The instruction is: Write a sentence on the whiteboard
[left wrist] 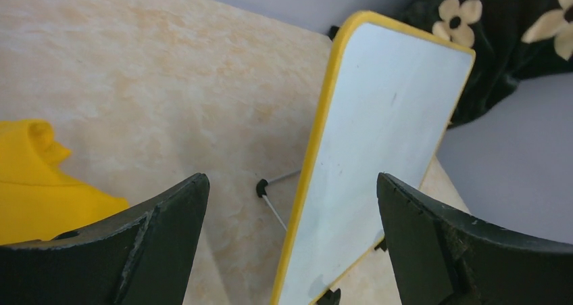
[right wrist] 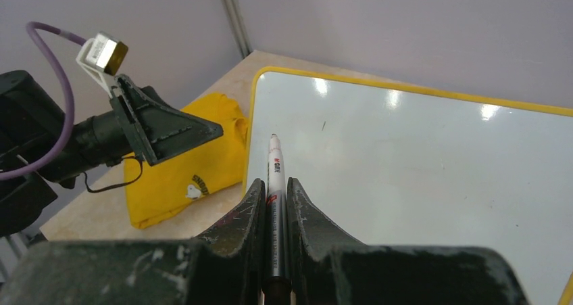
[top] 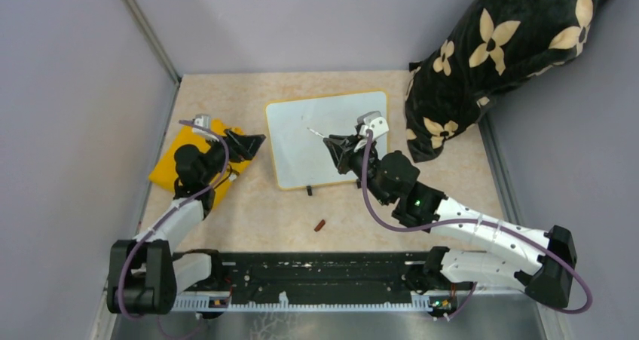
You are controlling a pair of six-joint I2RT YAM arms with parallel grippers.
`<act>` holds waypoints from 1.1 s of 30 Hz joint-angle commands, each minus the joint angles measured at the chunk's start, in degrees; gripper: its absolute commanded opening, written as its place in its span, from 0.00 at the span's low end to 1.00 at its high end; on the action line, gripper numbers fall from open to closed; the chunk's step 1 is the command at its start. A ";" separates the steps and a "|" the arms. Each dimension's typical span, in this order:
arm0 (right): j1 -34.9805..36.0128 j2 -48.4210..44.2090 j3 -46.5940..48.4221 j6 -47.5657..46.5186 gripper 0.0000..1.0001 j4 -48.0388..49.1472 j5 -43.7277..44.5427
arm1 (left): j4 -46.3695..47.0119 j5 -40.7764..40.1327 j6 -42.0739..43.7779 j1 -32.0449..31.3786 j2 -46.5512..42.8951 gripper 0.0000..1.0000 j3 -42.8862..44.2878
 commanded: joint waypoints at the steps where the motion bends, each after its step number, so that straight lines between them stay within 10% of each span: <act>1: 0.31 0.54 1.52 1.68 0.00 3.53 -1.39 | 11.58 15.60 -2.26 -0.15 6.50 0.98 1.65; 33: 0.38 5.87 2.74 4.97 0.00 5.16 -4.77 | 29.50 35.10 -8.98 0.02 31.70 0.66 5.72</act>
